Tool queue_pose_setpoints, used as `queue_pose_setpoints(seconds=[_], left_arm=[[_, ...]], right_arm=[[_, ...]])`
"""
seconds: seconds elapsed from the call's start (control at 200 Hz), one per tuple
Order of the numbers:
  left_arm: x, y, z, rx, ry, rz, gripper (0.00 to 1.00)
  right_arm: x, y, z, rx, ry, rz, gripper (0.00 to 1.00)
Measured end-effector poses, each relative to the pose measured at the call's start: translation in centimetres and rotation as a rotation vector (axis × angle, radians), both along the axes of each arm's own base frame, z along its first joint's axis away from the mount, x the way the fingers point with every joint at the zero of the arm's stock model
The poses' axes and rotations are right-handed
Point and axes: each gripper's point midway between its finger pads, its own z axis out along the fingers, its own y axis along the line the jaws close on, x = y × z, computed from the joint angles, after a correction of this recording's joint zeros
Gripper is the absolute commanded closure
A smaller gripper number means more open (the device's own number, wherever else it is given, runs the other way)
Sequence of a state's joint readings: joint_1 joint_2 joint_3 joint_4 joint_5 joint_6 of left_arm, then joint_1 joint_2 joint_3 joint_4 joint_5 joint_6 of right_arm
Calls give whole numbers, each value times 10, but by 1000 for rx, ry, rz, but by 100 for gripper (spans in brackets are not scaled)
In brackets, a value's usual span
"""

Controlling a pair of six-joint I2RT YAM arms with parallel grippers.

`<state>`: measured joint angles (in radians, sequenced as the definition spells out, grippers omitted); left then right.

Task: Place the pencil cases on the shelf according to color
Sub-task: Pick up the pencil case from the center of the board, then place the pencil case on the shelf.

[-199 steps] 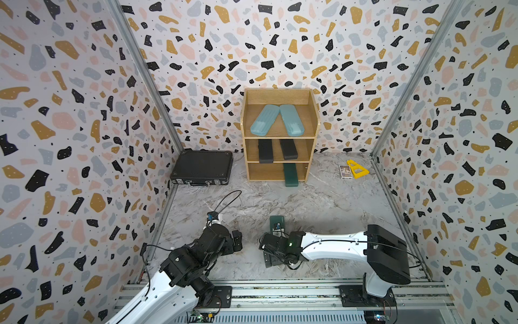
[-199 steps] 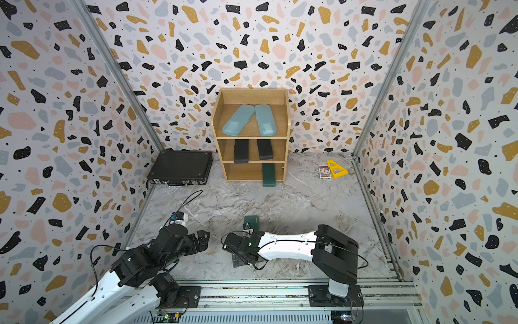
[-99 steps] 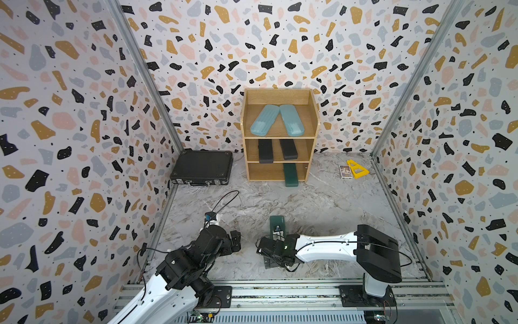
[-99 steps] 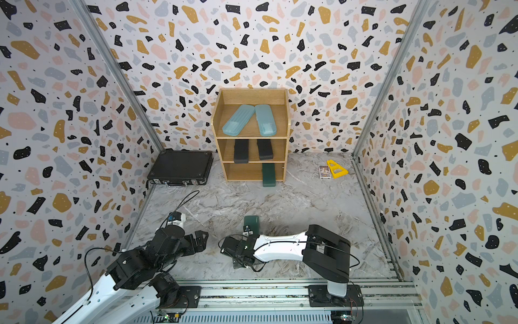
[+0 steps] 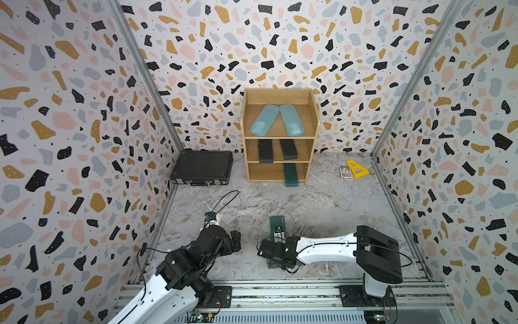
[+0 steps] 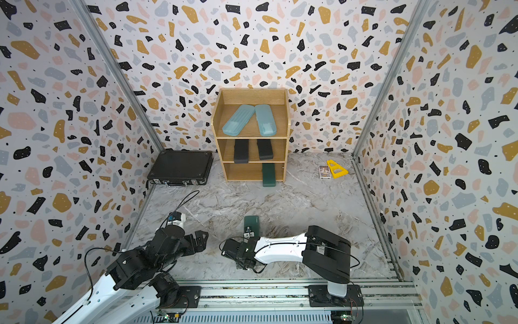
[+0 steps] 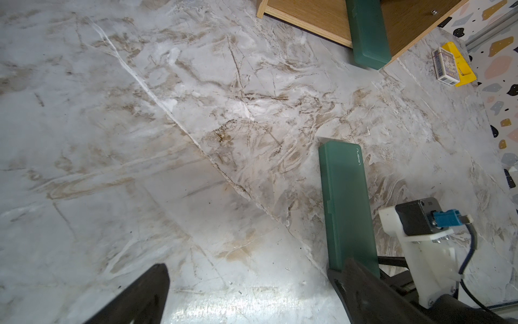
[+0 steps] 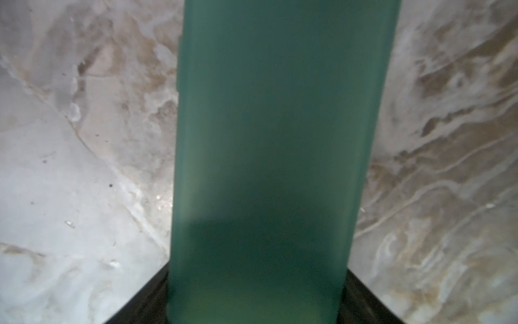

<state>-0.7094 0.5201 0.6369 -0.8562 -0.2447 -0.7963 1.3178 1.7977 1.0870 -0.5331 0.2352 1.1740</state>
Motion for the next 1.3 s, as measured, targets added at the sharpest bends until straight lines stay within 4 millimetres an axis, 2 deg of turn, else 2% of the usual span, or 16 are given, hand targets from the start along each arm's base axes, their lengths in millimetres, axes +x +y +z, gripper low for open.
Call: queue_pose_setpoints(seconds=[0.135,0.225,0.325,0.506,0.626,0.756,0.941,1.031,1.301], left_arm=[[0,0,0,0,0,0,0],[0,0,0,0,0,0,0],[0,0,0,0,0,0,0],[0,0,0,2,0,-2,0],[0,0,0,2,-1,-2,0],[1,0,0,0,-3,-2,0],[2,-2,0,1,-2,-1,0],[3,-2,-1,4,1,-1,0],[7,-3,-3,20,5,7,0]], right_arm=[[2,-2,2,3,-13,-1,47],[1,-8,5,-11,-21,6,63],[2,-17,16,-22,-34,16,70],[15,-26,50,21,-84,25,71],[30,-32,61,21,-106,31,72],[54,-35,72,21,-126,30,73],[96,-25,93,83,-156,25,75],[119,-19,95,102,-161,18,76],[175,12,79,131,-116,41,79]])
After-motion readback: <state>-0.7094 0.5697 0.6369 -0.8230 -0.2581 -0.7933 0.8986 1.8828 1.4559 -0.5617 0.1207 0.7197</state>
